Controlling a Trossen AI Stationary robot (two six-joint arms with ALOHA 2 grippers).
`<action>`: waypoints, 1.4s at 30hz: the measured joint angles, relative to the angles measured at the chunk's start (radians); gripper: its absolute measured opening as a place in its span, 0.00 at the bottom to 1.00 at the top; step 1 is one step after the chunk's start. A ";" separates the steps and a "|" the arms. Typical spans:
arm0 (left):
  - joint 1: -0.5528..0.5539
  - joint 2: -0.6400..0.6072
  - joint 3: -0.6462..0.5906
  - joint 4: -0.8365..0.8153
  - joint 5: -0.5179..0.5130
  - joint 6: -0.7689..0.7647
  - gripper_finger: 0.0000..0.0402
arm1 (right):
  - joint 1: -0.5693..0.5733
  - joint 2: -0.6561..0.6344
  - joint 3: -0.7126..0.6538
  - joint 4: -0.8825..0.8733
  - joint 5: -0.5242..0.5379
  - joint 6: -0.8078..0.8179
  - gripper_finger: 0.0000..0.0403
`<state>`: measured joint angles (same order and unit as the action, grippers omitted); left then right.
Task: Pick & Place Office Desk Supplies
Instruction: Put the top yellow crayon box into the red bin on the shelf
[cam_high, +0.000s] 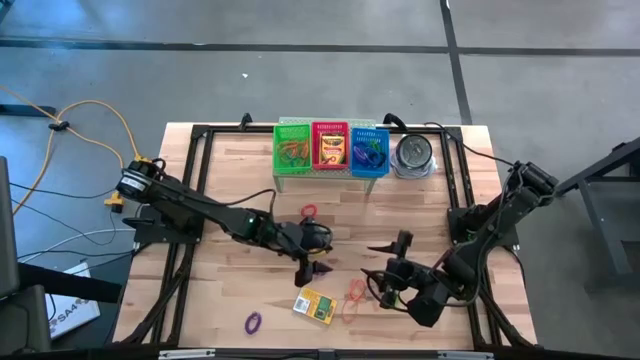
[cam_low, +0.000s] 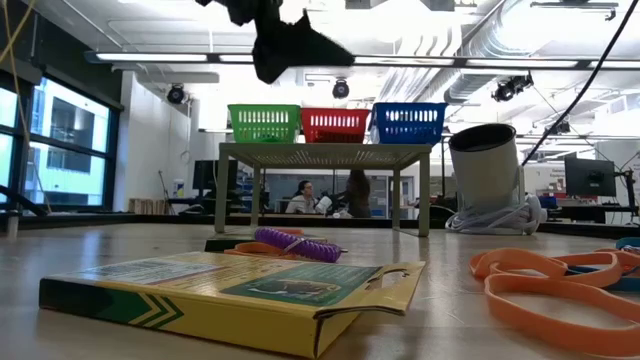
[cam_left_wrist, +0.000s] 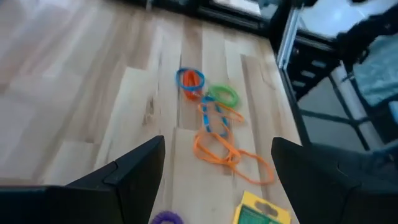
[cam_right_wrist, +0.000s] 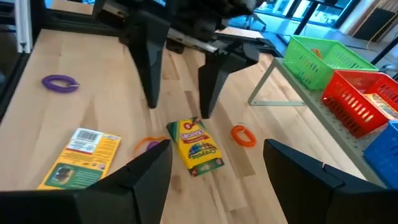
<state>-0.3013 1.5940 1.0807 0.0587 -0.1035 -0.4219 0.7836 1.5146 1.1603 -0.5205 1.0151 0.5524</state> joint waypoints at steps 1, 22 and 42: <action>0.003 0.001 0.000 -0.001 0.015 0.001 0.72 | 0.000 0.000 0.000 -0.001 0.000 0.000 0.60; -0.097 0.009 -0.003 0.015 -0.509 0.131 0.76 | -0.001 0.000 0.000 -0.015 -0.021 0.001 0.60; -0.145 0.005 -0.003 -0.125 -0.504 0.227 0.89 | -0.001 0.000 0.000 -0.015 -0.023 0.005 0.60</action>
<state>-0.4465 1.5988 1.0779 -0.0665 -0.6071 -0.1954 0.7826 1.5143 1.1603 -0.5358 0.9924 0.5575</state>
